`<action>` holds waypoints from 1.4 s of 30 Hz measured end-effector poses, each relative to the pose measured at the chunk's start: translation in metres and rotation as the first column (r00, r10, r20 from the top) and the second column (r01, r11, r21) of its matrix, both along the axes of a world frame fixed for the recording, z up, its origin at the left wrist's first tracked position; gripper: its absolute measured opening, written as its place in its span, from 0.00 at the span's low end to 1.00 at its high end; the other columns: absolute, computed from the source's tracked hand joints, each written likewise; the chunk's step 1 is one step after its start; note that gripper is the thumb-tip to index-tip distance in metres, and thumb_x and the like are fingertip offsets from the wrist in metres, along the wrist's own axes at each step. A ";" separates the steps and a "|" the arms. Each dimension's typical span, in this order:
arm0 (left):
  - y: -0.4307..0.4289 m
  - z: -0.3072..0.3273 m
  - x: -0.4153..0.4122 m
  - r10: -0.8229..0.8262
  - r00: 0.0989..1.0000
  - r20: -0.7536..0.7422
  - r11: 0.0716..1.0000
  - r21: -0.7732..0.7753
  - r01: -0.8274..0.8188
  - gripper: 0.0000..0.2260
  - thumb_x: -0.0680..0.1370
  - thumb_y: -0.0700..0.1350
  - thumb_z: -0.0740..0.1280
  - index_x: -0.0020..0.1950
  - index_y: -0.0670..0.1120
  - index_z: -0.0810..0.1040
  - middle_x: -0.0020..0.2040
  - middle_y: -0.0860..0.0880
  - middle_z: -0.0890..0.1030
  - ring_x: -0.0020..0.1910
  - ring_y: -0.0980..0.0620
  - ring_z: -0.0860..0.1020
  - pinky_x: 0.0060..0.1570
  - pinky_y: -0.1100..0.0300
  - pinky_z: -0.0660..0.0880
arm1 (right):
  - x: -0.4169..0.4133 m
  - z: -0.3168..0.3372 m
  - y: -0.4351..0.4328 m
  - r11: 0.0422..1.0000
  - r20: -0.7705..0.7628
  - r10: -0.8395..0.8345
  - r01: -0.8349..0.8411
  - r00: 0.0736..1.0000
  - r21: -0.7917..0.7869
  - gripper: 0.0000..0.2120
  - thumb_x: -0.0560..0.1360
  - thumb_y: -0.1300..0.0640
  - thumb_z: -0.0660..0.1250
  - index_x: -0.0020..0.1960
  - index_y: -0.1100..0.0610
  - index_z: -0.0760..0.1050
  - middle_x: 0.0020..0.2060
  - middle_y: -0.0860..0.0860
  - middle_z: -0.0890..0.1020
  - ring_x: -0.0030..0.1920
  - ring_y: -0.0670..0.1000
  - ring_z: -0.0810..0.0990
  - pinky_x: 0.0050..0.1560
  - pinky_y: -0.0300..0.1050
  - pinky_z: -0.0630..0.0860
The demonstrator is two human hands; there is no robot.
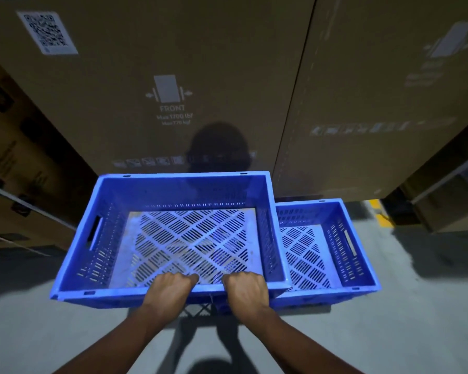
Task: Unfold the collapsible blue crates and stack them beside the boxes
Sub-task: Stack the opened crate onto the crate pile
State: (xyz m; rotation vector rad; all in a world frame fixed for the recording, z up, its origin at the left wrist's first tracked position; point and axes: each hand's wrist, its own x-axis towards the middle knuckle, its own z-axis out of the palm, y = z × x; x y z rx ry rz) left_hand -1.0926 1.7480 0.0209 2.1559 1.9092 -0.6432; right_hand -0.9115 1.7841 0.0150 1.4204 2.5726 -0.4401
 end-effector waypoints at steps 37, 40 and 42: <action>0.074 -0.007 0.271 -0.061 0.993 0.105 0.998 0.030 0.058 0.14 0.73 0.35 0.63 0.57 0.46 0.72 0.48 0.43 0.82 0.49 0.39 0.80 0.44 0.50 0.74 | 0.270 -0.008 0.074 0.990 0.111 -0.130 0.123 0.985 0.067 0.10 0.73 0.57 0.62 0.53 0.53 0.77 0.47 0.54 0.84 0.50 0.59 0.82 0.46 0.48 0.75; 0.077 -0.007 0.278 -0.056 0.993 0.104 0.998 0.025 0.053 0.14 0.73 0.34 0.63 0.56 0.46 0.72 0.47 0.43 0.82 0.47 0.40 0.80 0.42 0.50 0.72 | 0.277 -0.008 0.076 0.990 0.106 -0.133 0.126 0.985 0.067 0.10 0.73 0.57 0.62 0.53 0.53 0.77 0.46 0.54 0.84 0.49 0.59 0.82 0.45 0.47 0.74; 0.077 -0.006 0.281 -0.046 0.994 0.102 0.999 0.022 0.044 0.13 0.73 0.34 0.63 0.56 0.46 0.71 0.48 0.43 0.82 0.48 0.39 0.80 0.42 0.50 0.72 | 0.279 -0.010 0.076 0.990 0.101 -0.129 0.123 0.986 0.069 0.10 0.73 0.57 0.62 0.53 0.53 0.77 0.46 0.54 0.84 0.49 0.59 0.82 0.44 0.47 0.74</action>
